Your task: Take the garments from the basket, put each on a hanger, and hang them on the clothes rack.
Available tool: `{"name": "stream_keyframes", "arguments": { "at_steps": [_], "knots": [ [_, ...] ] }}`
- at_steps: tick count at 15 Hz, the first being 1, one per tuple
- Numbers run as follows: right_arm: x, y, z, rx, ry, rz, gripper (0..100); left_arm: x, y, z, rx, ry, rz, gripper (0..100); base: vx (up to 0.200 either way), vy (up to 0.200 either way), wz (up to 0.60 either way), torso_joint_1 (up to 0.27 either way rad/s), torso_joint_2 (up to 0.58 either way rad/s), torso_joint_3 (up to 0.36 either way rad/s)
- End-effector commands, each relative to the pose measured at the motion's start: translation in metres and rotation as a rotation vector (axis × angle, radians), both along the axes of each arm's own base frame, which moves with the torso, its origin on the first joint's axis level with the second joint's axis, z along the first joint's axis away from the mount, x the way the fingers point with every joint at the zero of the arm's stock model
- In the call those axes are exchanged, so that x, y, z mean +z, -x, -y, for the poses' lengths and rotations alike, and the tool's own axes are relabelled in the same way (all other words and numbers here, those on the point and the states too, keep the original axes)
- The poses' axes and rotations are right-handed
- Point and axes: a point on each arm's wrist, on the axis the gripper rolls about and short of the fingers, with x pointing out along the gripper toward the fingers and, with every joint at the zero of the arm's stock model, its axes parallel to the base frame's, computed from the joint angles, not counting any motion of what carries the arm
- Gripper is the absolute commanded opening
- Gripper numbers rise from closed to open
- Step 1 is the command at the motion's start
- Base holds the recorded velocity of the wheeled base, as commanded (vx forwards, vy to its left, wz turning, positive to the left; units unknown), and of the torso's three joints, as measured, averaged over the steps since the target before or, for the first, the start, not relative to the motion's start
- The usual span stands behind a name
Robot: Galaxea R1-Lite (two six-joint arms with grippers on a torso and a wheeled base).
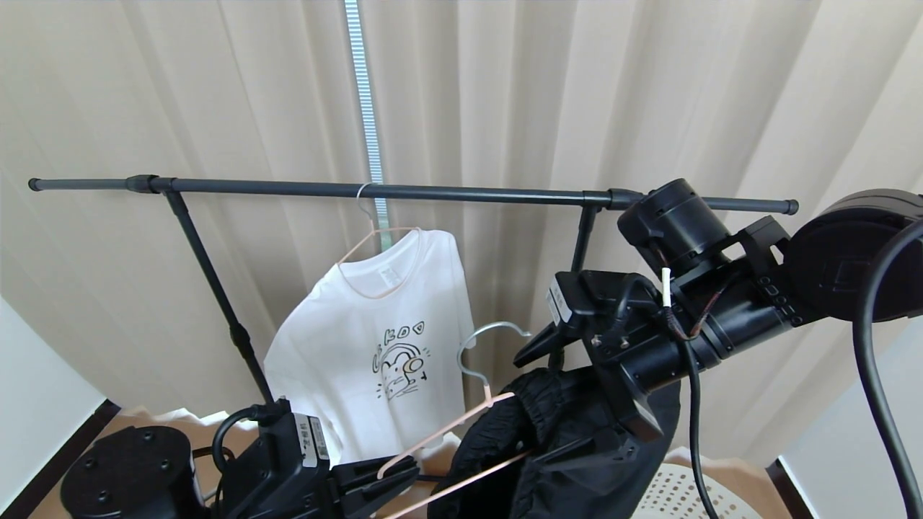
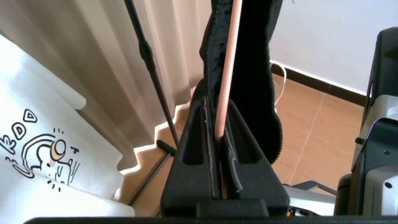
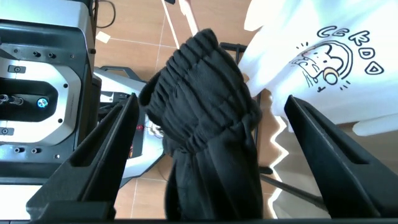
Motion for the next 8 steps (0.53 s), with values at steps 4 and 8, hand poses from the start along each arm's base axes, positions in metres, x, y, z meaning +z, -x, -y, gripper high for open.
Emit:
{"name": "stream_keyframes", "arguments": {
  "at_steps": [4,8],
  "knots": [
    [-0.0021,-0.0013,-0.001,-0.008,0.013,0.002,0,-0.0002,-0.0001,0.0001,0.0,-0.001,0.001,0,0.0,0.0,0.0,0.0,0.0,0.0],
    [-0.0031,-0.002,-0.0005,-0.022,0.028,0.007,0,-0.0005,-0.0004,-0.0001,0.002,-0.001,-0.002,0,0.0,0.0,0.0,0.0,0.0,0.0]
  ]
}}
